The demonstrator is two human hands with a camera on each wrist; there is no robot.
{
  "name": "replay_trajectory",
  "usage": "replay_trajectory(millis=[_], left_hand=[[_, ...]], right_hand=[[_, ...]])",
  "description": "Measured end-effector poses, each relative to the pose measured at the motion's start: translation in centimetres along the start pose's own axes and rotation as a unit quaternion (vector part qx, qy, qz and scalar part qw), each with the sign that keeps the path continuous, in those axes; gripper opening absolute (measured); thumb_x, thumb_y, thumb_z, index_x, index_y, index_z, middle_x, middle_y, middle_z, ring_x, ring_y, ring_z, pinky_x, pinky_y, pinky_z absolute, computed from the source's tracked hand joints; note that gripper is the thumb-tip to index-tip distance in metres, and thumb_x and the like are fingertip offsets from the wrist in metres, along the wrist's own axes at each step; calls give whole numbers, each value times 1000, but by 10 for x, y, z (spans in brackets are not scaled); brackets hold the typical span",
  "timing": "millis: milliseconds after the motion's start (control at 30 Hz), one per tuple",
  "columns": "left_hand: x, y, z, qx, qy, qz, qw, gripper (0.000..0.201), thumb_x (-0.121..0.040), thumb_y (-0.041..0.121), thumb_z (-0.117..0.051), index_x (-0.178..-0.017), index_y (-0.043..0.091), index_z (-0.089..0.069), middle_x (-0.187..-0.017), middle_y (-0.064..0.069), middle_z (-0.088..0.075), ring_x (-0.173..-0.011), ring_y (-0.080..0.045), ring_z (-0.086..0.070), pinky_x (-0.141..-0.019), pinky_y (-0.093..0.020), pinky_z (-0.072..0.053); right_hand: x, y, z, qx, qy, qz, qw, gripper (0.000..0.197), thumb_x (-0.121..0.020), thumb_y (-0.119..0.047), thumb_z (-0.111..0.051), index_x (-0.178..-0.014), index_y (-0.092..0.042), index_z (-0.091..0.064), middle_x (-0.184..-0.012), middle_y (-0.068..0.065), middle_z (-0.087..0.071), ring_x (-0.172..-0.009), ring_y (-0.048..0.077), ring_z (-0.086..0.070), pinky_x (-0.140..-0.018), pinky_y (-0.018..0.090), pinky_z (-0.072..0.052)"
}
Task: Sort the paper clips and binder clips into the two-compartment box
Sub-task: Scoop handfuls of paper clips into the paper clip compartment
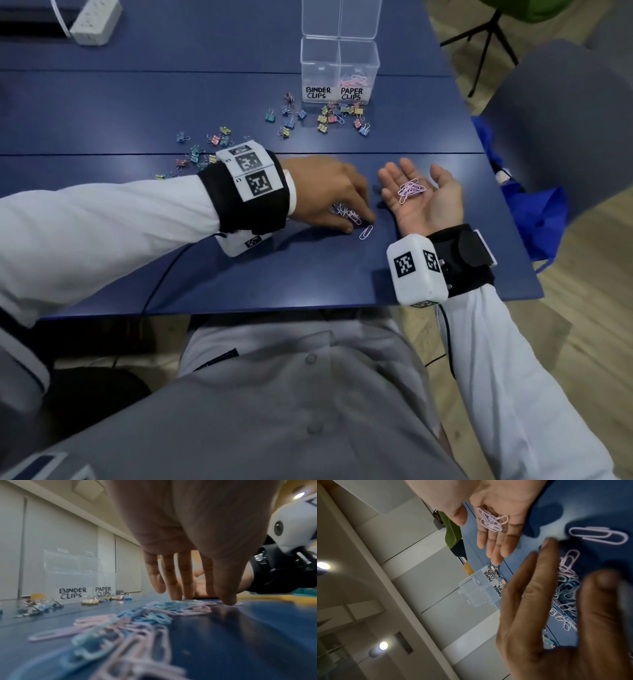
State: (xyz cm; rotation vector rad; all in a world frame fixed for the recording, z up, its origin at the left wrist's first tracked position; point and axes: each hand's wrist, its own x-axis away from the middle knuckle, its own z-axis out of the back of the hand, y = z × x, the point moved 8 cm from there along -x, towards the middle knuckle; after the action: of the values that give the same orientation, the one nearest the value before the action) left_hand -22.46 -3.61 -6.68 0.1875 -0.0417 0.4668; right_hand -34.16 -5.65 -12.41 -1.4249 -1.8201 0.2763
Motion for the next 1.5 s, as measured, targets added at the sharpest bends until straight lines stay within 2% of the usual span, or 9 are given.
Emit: replay_trajectory(millis=[133,267,467,700,900,1100,1300,1400,1500], left_hand=[[-4,9,-4,-8,-11,-13,1000,27,-90,37,-58,-115,33,-67,-110,6,-66,-97,-23,-57,-75,-39,-52],[-2,-5,6,-6,-8,19,1000,23,-90,33,-62,-110,32,-71,-104,6,-69,-95,-21,-60,-75,-31,-48],[-3,23,-3,-71,14,-68,995,33,-86,27,-52,-113,39,-68,-109,14,-67,-97,-18,-58,-74,-27,-34],[5,0,7,-69,-17,-18,997,25,-88,36,-59,-111,35,-70,-109,14,-68,-100,-18,-57,-79,-26,-34],[12,-15,14,-42,-44,31,998,36,-80,54,-63,-113,39,-68,-113,15,-65,-104,-13,-54,-86,-29,-43],[15,-22,7,-27,-86,44,995,38,-83,44,-66,-121,39,-63,-122,12,-59,-110,-14,-56,-83,-26,-47],[8,-28,13,-36,-29,62,997,20,-90,27,-63,-108,25,-73,-101,1,-69,-93,-25,-64,-73,-36,-52],[10,-35,20,-17,8,79,997,18,-89,23,-65,-104,21,-75,-95,-2,-72,-85,-24,-66,-70,-26,-47],[13,-43,41,48,93,104,989,16,-85,24,-70,-99,19,-76,-89,-2,-74,-68,-12,-60,-68,-10,-36]], right_hand=[[1,-1,0,-2,-7,0,1000,45,-100,-40,-29,-96,-6,-58,-86,11,-71,-77,25,-73,-62,26,-53],[4,-1,0,0,-14,-2,1000,45,-100,-41,-31,-99,-5,-58,-87,11,-72,-79,25,-72,-62,27,-54],[6,-1,-1,-8,-13,3,1000,46,-100,-42,-32,-100,-5,-58,-87,12,-72,-80,25,-72,-60,26,-55],[4,-1,1,-1,-16,2,1000,43,-99,-41,-35,-100,-6,-58,-96,13,-69,-81,25,-72,-63,27,-54],[5,0,1,7,-21,3,1000,41,-99,-41,-36,-100,-7,-58,-91,10,-71,-81,24,-72,-63,27,-54],[4,1,-1,14,-23,5,1000,38,-98,-39,-39,-97,-7,-58,-91,10,-69,-79,23,-72,-61,26,-54],[5,4,-3,26,-17,-3,1000,34,-98,-37,-41,-92,-8,-59,-90,10,-67,-76,23,-72,-62,26,-55],[3,6,-7,29,-15,-14,999,35,-98,-36,-41,-91,-8,-59,-90,11,-67,-75,23,-72,-63,27,-56],[1,11,-15,20,-18,-29,999,37,-99,-37,-39,-92,-6,-58,-91,13,-66,-73,24,-72,-65,28,-56]])
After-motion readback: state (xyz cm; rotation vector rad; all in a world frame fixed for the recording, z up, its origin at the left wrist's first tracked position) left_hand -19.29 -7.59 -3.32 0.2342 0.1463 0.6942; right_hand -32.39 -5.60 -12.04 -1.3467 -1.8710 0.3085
